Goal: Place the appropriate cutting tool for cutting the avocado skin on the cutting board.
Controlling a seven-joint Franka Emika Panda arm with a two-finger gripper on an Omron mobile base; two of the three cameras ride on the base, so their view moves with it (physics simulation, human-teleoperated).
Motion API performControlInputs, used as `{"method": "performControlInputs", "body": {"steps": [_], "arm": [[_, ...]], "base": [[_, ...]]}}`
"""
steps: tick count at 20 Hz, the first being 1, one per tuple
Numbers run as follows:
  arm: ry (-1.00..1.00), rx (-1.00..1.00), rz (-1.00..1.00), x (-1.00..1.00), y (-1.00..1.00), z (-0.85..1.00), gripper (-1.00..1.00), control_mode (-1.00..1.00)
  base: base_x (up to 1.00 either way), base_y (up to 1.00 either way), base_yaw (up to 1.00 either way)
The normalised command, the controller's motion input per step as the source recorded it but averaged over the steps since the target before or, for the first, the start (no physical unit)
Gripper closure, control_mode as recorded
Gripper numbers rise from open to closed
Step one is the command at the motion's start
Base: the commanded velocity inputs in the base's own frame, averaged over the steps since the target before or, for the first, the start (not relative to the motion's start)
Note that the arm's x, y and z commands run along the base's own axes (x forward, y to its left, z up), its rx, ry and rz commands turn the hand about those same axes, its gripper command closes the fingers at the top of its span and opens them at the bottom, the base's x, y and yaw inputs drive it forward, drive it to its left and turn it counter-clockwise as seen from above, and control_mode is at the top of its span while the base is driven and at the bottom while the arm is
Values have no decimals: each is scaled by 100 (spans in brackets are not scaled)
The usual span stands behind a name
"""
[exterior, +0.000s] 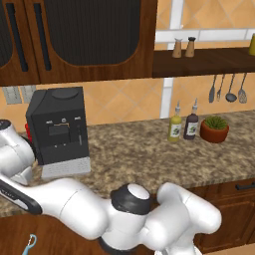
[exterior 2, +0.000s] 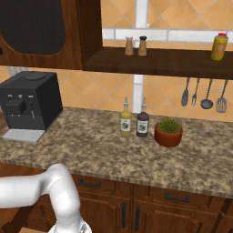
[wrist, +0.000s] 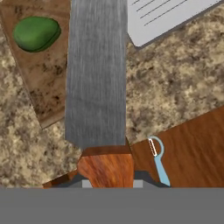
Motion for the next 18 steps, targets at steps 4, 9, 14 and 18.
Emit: {"method": "performControlInputs", "body": {"steps": [4,9,14,18], "arm": [[0,-2,0,25,10,-20,100,-100],[0,-5,-1,22,6,-30,100,-100],[0,-1,-1,24,0,-36,100,-100],[1,0,-1,30,3,-33,100,-100]], "base": [[0,0,0],[0,0,0],[0,0,0],[0,0,0]]}}
